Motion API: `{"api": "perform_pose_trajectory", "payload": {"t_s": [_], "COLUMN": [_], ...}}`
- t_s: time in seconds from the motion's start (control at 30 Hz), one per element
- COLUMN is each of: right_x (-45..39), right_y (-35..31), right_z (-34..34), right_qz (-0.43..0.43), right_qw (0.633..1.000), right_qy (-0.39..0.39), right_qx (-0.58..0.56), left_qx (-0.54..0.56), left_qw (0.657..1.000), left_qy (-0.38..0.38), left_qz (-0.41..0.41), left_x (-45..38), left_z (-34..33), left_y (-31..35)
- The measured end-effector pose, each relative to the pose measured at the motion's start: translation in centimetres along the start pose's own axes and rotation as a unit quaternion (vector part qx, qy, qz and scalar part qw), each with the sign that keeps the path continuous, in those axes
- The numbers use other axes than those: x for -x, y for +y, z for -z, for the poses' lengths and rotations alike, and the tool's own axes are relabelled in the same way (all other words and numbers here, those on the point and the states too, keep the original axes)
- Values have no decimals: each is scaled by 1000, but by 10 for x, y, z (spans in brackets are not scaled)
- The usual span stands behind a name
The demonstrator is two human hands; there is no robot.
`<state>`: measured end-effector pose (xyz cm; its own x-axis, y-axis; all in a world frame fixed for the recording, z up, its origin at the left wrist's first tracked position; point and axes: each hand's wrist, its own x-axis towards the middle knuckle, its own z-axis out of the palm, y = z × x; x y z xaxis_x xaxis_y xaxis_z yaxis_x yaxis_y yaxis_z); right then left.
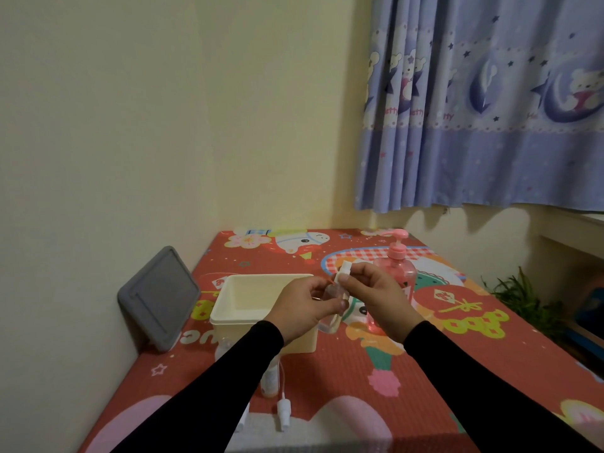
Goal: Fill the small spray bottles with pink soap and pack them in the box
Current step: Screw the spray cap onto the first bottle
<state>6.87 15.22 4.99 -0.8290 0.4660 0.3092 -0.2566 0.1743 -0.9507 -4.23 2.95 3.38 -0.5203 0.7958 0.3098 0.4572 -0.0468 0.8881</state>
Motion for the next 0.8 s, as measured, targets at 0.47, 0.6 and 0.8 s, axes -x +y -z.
{"api": "perform_pose_trajectory", "payload": {"t_s": [0.47, 0.6, 0.8], "right_x": [2, 0, 3], "right_y": [-2, 0, 1], "right_z": [-14, -12, -9], "right_qz": [-20, -38, -5], "right_qw": [996, 994, 998], "right_qy": [20, 23, 9], "right_qx": [-82, -104, -54], "left_qx": [3, 6, 12], "left_qw": [1000, 1000, 1000], "left_qy": [0, 2, 6], "left_qz": [7, 10, 12], "left_x": [1, 1, 0], "left_z": [-1, 1, 4], "left_y": [2, 1, -2]}}
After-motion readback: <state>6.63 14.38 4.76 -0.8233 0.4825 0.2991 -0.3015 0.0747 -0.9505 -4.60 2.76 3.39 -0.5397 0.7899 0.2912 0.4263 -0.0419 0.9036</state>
